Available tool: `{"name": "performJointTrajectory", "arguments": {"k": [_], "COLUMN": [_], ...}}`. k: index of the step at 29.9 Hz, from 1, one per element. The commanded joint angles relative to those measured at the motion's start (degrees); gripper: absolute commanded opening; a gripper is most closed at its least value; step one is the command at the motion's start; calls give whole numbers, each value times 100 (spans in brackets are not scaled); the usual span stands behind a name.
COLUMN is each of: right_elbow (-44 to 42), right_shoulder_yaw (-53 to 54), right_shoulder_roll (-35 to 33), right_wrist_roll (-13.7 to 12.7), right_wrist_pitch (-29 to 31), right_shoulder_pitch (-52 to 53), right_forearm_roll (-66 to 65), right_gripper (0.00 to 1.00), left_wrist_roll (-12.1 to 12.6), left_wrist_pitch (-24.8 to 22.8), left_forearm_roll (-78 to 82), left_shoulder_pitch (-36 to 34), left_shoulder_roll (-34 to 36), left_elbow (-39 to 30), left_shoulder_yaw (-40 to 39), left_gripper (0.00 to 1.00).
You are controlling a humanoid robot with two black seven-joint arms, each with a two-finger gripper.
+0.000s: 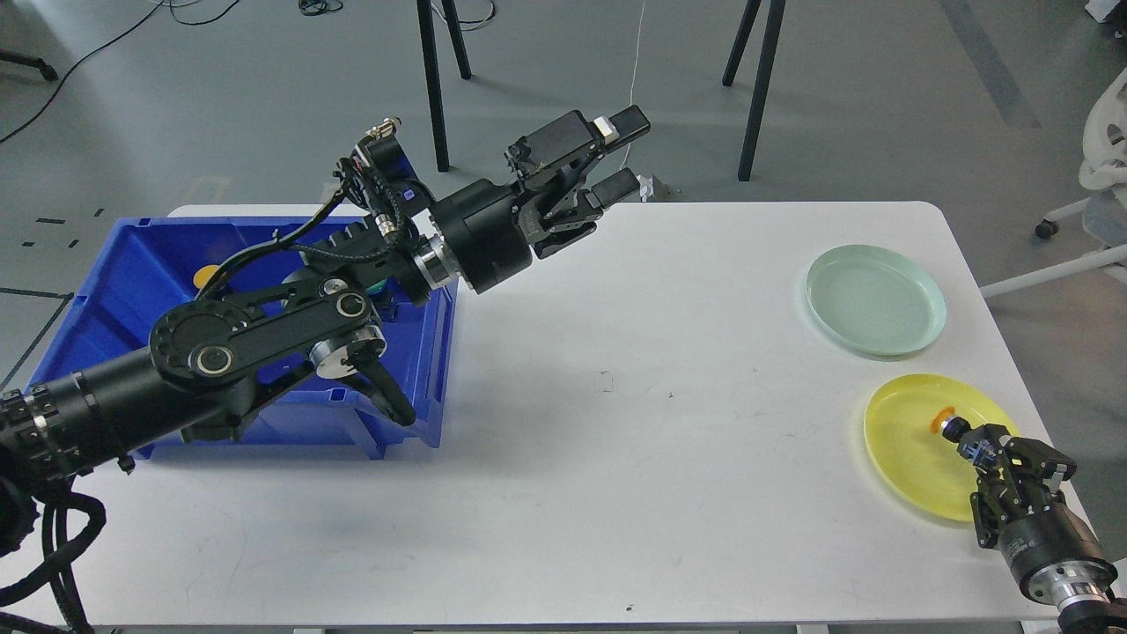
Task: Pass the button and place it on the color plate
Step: 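Lower the yellow button onto the yellow plate and release it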
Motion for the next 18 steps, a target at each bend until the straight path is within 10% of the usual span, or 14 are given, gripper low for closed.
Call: {"name": "performJointTrajectory", "arguments": {"k": [1,18], "right_elbow": [30,240], "right_shoulder_yaw": [4,92], "right_shoulder_roll": [0,194], "right_wrist_roll": [0,0], "right_wrist_pitch": [0,26], "right_shoulder_pitch": [16,51], "right_forearm_roll": [0,44], "right_gripper": [45,68], "left_wrist_roll": [0,0], "left_wrist_pitch": [-9,0], "left_forearm_roll": [0,0], "left_shoulder_pitch": [0,0], "left_shoulder_roll": [0,0], "left_elbow": [0,0], "left_shoulder_yaw": [0,0], "left_gripper": [92,92]}}
